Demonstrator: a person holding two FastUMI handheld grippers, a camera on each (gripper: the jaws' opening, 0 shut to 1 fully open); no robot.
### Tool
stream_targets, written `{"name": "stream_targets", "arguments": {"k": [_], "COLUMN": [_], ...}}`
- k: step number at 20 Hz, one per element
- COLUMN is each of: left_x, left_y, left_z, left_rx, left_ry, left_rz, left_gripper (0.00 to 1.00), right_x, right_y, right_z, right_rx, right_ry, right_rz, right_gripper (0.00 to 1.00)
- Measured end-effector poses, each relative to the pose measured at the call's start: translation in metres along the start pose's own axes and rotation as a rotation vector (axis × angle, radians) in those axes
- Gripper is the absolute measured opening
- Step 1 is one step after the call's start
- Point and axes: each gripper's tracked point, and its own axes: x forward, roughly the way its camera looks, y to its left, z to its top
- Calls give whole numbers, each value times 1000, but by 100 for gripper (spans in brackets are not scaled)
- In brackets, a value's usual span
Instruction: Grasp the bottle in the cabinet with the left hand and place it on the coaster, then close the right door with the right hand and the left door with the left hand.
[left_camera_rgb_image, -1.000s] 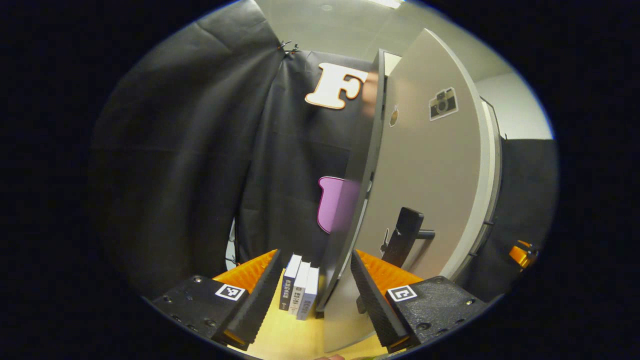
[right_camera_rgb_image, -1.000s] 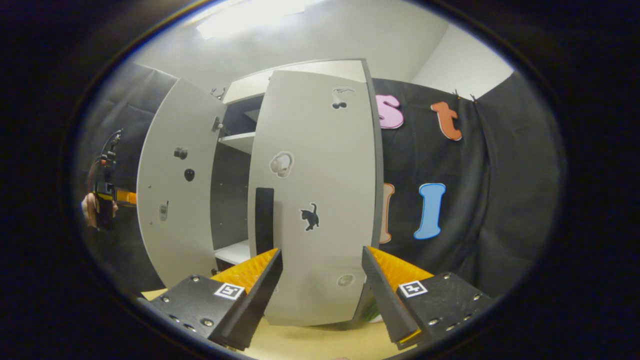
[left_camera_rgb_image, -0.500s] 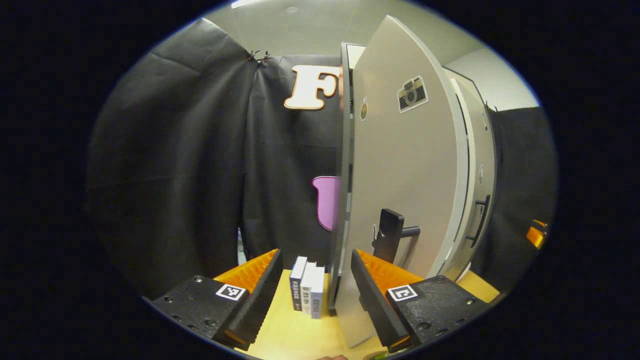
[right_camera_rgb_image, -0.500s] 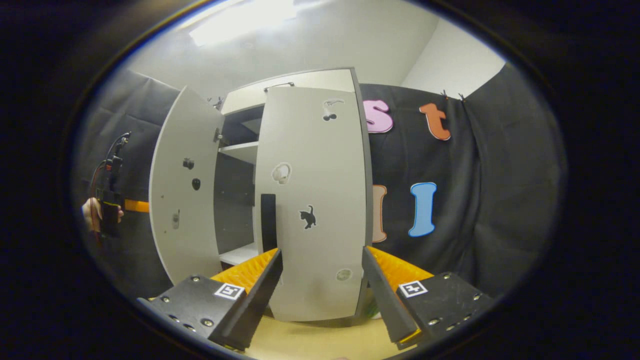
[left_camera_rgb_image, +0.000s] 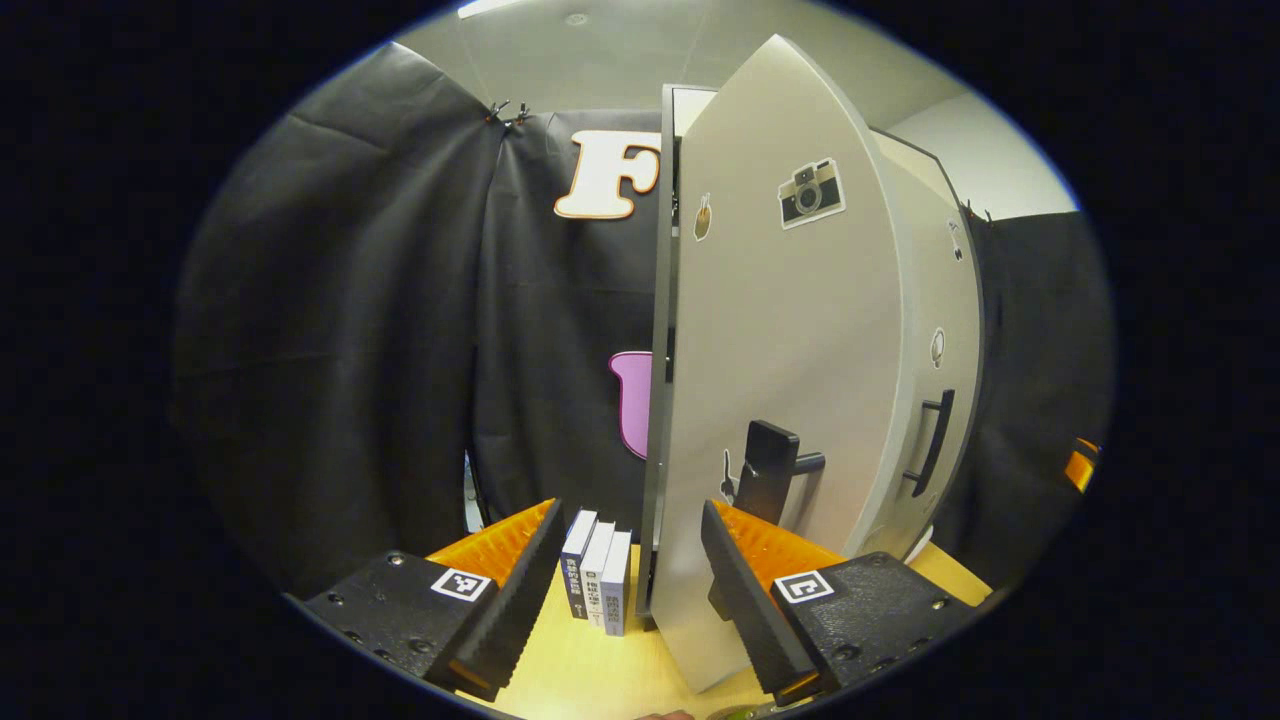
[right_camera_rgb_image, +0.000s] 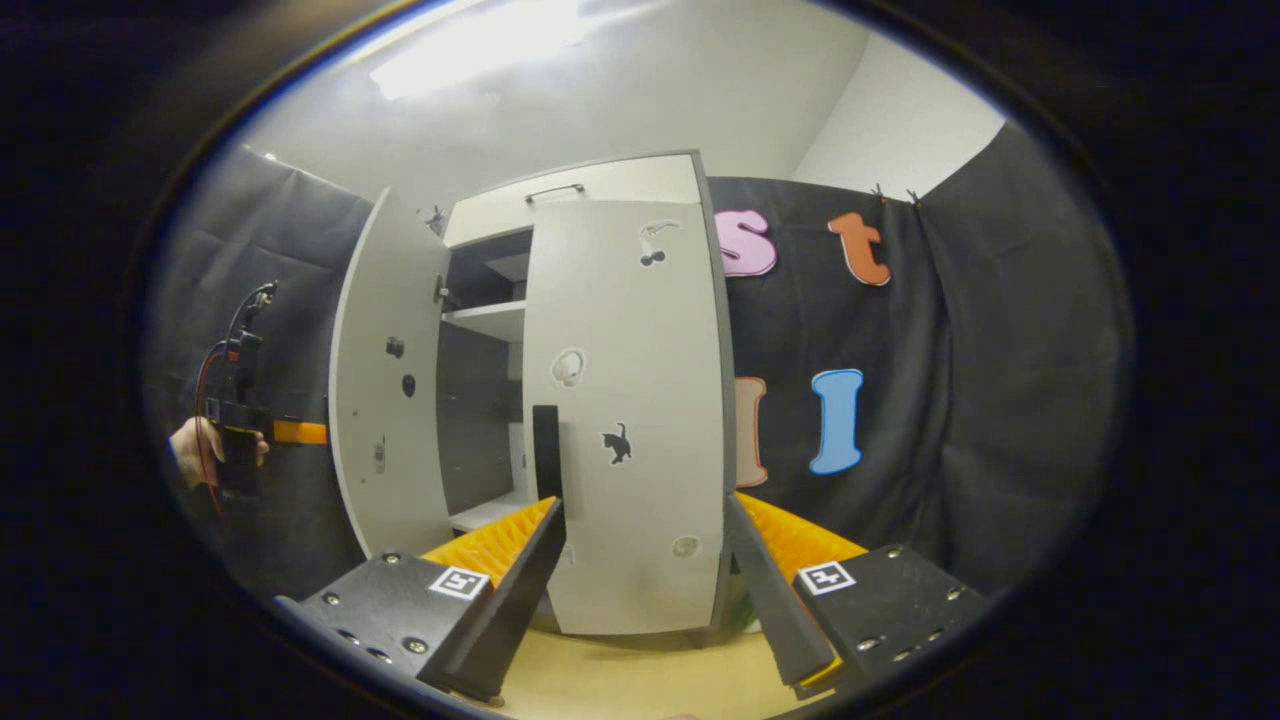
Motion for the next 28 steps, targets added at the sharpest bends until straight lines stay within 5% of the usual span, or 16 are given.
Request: {"name": "stream_targets", "arguments": {"k": [16, 17, 18, 19, 28], "left_x": [23, 27, 28, 29, 6], "left_y": [-81, -87, -92, -95, -104], "left_z": [4, 3, 1, 2, 0], "left_rx": [1, 9, 21, 35, 45], "left_ry": [-36, -35, -29, -34, -37], "left_rz": [-58, -69, -76, -79, -69], "left_gripper": [88, 82, 94, 86, 92], "right_x": [-57, -57, -57, -58, -50], "right_y": [-6, -3, -3, -5, 2], "right_z": [38, 36, 33, 29, 21], "right_rx": [-40, -47, -54, -63, -81], "right_ry": [-59, -51, -38, -28, 3], "right_rz": [-57, -56, -59, -67, -60], "right_gripper": [94, 94, 96, 96, 95]}}
